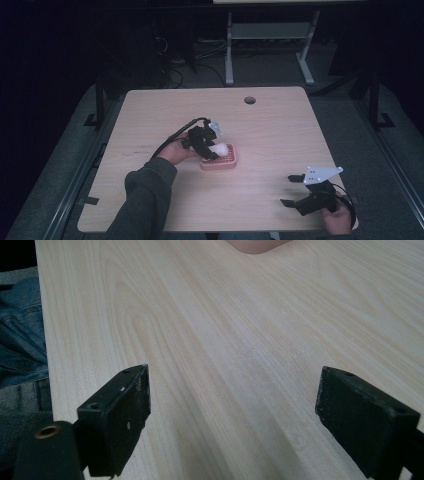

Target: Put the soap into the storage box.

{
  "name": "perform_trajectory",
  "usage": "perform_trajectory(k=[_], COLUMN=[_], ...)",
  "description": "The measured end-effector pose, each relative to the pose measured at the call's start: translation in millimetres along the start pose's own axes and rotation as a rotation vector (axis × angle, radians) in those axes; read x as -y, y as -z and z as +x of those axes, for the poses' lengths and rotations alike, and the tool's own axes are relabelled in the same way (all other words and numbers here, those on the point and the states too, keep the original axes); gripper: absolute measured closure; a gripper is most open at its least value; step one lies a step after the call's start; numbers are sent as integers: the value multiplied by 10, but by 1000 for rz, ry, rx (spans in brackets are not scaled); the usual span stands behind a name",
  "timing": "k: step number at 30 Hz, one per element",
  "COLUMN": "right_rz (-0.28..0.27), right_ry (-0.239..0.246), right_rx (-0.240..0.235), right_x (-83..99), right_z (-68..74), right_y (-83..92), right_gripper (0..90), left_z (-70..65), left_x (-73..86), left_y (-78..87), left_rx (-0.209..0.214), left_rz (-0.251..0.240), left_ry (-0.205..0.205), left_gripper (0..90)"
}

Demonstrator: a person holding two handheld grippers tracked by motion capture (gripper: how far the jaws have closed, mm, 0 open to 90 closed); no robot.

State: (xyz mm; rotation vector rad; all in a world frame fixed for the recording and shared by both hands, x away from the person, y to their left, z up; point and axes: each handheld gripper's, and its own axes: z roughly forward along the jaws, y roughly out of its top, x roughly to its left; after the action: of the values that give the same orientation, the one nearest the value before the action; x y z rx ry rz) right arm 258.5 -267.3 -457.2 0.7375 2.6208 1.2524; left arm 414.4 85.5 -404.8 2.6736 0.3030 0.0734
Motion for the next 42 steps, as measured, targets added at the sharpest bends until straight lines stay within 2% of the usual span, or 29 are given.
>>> perform_trajectory(k=[10, 22, 42], right_rz=[-1, 0, 1], right_ry=[10, 5, 5], right_rx=[-1, 0, 0], right_x=[-2, 1, 2], right_z=[0, 1, 4], right_y=[-9, -2, -3], right_gripper=[140, 140, 141], left_z=[24, 42, 58], left_x=[-31, -40, -41], left_y=[-146, -230, -242], left_rx=[15, 21, 14], left_rz=[27, 47, 47], left_ry=[-1, 7, 11], left_gripper=[494, 494, 492])
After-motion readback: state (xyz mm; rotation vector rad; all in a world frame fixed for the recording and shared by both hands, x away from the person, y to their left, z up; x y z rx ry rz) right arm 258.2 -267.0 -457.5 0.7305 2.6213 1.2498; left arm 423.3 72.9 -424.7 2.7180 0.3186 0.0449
